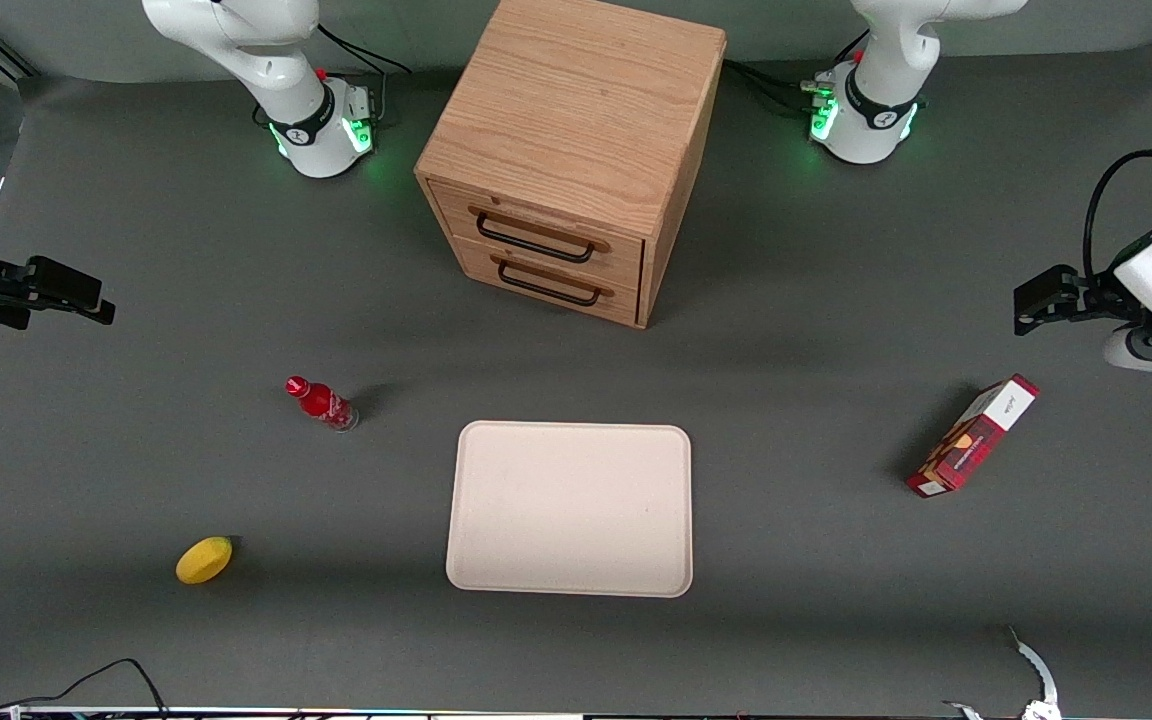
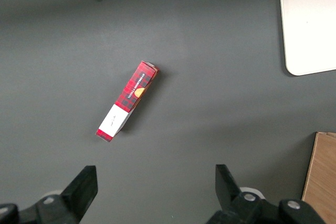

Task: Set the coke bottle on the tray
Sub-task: 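Move the right gripper out toward the red Coca-Cola bottle, then lower the open right gripper around the bottle's cap end, then close the right gripper on the bottle's cap end, then lift the bottle with the right gripper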

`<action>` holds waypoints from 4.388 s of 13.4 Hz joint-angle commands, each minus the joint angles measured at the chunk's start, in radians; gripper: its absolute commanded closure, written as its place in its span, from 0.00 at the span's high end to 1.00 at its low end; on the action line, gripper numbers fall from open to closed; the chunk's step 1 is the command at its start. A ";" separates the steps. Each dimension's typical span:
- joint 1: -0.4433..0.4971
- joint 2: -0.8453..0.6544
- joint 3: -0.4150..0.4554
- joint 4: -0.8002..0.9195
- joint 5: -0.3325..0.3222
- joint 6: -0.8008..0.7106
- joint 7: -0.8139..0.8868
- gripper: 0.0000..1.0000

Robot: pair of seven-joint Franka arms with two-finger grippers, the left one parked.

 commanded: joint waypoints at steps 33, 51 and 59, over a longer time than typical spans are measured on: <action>0.075 -0.066 0.096 -0.880 -0.065 0.983 0.092 0.96; 0.064 -0.080 0.098 -0.956 -0.068 1.066 0.087 0.07; 0.075 -0.105 0.098 -0.577 -0.066 0.582 0.095 0.00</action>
